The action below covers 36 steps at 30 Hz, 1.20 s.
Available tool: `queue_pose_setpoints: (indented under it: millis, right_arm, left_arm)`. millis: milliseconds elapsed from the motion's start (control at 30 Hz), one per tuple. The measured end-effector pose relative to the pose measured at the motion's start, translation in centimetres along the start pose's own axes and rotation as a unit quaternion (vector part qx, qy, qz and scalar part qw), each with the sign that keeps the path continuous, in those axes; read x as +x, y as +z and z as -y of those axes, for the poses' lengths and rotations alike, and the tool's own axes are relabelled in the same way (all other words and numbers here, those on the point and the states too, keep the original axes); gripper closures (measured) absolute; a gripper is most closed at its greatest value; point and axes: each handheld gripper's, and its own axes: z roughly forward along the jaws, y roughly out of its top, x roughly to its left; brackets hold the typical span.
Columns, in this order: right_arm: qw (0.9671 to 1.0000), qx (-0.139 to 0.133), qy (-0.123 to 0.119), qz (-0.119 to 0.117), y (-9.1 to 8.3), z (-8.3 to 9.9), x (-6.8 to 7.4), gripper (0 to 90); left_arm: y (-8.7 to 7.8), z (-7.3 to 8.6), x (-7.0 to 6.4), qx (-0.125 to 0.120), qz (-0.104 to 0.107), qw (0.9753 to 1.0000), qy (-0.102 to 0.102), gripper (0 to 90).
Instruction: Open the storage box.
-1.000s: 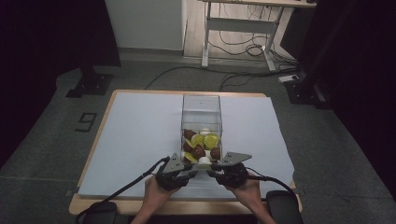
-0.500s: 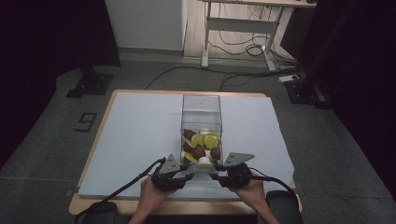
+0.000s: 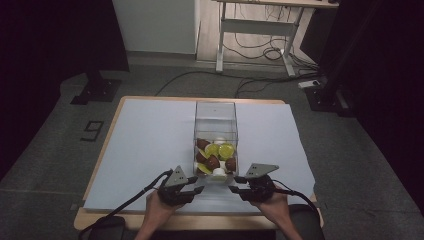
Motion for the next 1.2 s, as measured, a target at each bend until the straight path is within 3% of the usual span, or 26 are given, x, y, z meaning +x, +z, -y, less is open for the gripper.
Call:
queue_pose_setpoints:
  millis: [400,733,967,1200]
  right_arm:
    - [0.9996,-0.007,0.02,0.017,-1.2,0.5,-1.0,57.3]
    - [0.9988,-0.008,0.037,0.031,-1.6,0.9,-2.1,49.9]
    - [0.9976,-0.012,0.043,0.052,-2.0,1.2,-3.1,42.7]
    - [0.9956,-0.019,0.061,0.069,-2.5,1.6,-4.2,36.5]
  left_arm:
    - [-0.8,0.2,0.9,0.01,-0.007,0.9999,-0.007,57.4]
    - [-1.9,0.4,2.1,0.011,-0.02,0.9996,-0.017,55.9]
    - [-2.6,0.8,3.4,0.011,-0.036,0.999,-0.024,48.7]
    - [-3.1,1.2,4.8,0.0,-0.054,0.9975,-0.046,38.3]
